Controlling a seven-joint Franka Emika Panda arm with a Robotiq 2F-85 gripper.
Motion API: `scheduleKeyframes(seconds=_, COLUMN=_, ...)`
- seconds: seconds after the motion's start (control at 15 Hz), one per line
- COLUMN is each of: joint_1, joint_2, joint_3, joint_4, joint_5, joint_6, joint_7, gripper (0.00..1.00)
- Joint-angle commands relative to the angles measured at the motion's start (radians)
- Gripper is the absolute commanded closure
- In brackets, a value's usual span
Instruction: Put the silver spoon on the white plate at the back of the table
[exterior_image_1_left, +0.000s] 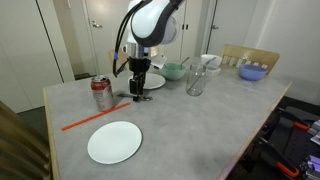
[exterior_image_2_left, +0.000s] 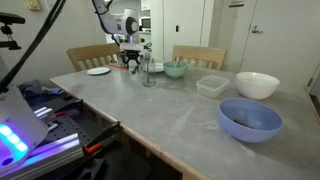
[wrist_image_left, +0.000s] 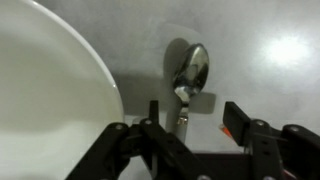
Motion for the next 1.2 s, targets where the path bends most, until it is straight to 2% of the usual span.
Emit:
scheduleKeyframes(seconds=0.0, joint_1=0.011, joint_2=0.046, joint_3=0.001, joint_4=0.055, joint_5=-0.02, joint_6=-0.021, joint_7=-0.007, gripper=0.54)
scheduleKeyframes(seconds=0.33, joint_1=0.015, joint_2=0.044, joint_3=-0.012, joint_4=0.066, joint_5=-0.028, joint_6=-0.024, joint_7=0.003, gripper=0.9)
scheduleKeyframes(seconds=0.47, joint_1=0.014, joint_2=0.037, joint_3=-0.02, joint_4=0.061, joint_5=-0.032, joint_6=-0.019, joint_7=0.009, gripper=1.0)
scheduleKeyframes(seconds=0.67, joint_1=0.019, joint_2=0.026, joint_3=-0.037, joint_4=0.061, joint_5=-0.033, joint_6=-0.035, joint_7=0.035, gripper=0.97)
scheduleKeyframes(seconds=0.87, joint_1=0.022, joint_2=0.007, joint_3=-0.052, joint_4=0.071, joint_5=-0.009, joint_6=-0.076, joint_7=0.112, gripper=0.97)
scheduleKeyframes(seconds=1.13, joint_1=-0.001, joint_2=-0.007, joint_3=-0.03, joint_4=0.104, joint_5=0.056, joint_6=-0.137, joint_7=0.208, gripper=0.97)
